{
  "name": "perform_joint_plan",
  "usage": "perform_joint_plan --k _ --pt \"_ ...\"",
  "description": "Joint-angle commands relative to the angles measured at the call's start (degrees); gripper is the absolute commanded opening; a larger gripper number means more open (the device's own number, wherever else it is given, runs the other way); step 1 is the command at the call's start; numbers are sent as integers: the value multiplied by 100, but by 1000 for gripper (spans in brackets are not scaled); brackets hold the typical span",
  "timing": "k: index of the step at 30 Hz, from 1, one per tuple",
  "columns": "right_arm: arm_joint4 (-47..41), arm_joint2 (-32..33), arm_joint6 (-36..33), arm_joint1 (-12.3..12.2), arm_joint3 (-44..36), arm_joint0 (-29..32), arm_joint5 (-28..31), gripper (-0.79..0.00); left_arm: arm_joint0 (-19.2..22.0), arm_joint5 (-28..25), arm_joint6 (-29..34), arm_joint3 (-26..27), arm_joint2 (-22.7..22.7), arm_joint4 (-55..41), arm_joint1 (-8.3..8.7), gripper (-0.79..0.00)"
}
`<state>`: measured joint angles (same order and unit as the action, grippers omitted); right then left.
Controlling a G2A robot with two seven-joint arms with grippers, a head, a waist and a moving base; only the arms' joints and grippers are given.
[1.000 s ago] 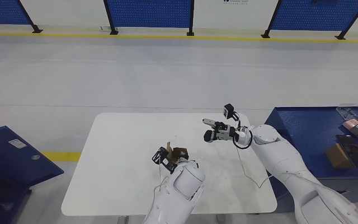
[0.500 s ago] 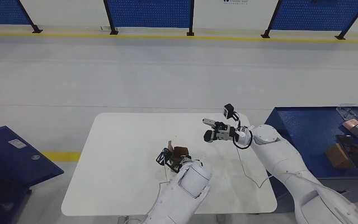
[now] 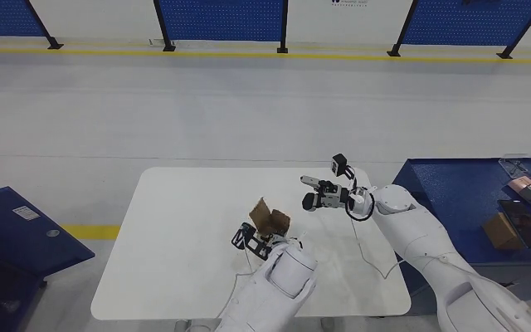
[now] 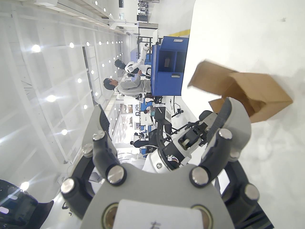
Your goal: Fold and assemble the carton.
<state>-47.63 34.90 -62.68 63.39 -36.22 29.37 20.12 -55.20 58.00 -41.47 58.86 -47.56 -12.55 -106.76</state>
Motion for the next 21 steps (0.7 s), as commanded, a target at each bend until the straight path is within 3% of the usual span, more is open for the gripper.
perform_joint_plan --k 1,6,9,15,21 --pt "0 0 -1 0 0 0 2 0 12 0 -62 28 18 -59 4 -785" --pt "0 0 -1 0 0 0 2 0 56 0 -42 154 163 -31 26 -785" --pt "0 0 -1 0 0 0 2 0 206 0 379 135 371 186 102 -785" --pt "400 79 31 -67 -287 54 -330 0 486 0 1437 207 291 661 410 -785" --pt "785 138 -461 -145 -499 0 -1177 0 652 0 3029 257 297 1258 761 -785"
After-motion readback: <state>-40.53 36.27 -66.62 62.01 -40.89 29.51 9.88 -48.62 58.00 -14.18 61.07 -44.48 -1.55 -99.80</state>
